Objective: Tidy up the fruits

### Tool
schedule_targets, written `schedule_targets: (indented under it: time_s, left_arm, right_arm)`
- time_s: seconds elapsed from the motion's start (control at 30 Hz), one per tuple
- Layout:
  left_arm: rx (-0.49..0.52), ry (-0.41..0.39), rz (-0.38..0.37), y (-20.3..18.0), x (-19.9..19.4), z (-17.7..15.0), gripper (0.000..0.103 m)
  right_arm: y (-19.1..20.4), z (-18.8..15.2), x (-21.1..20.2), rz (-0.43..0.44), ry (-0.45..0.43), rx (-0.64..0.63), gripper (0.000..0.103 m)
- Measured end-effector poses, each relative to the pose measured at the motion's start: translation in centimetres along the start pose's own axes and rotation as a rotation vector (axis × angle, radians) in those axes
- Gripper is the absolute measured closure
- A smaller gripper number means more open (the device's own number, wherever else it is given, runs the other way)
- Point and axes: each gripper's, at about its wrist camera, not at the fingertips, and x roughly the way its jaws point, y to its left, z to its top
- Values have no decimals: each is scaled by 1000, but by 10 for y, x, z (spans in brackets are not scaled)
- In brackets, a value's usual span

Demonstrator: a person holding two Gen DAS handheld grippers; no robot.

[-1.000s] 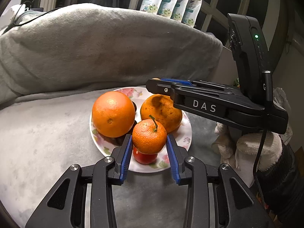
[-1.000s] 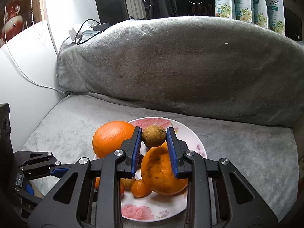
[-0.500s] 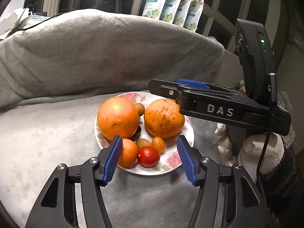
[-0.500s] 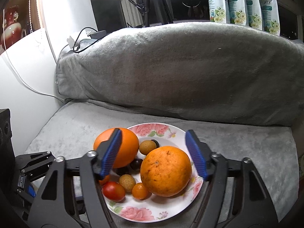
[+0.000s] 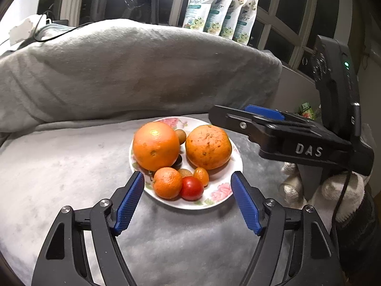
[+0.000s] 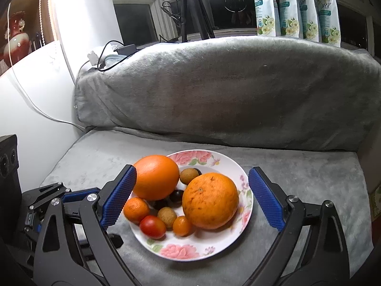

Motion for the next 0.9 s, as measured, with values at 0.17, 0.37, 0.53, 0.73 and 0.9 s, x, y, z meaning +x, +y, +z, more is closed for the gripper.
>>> schedule_targets:
  time_s: [0.17, 0.37, 0.53, 0.73, 0.9]
  left_arm:
    - [5, -19, 17, -1, -10, -1, 28]
    - [-5, -48, 38, 0, -24, -4, 28]
    - [-2, -69, 66, 3, -38, -7, 28]
    - [-14, -101, 92, 7, -54, -8, 28]
    - [-7, -128, 121, 7, -64, -8, 22]
  right_arm:
    - [4, -5, -15, -16, -15, 3, 6]
    - [7, -11, -38, -55, -43, 30, 0]
    - [11, -16, -56, -98, -68, 44, 0]
    - [13, -20, -72, -197, -83, 71, 0]
    - [17, -22, -80, -261, -85, 72, 0]
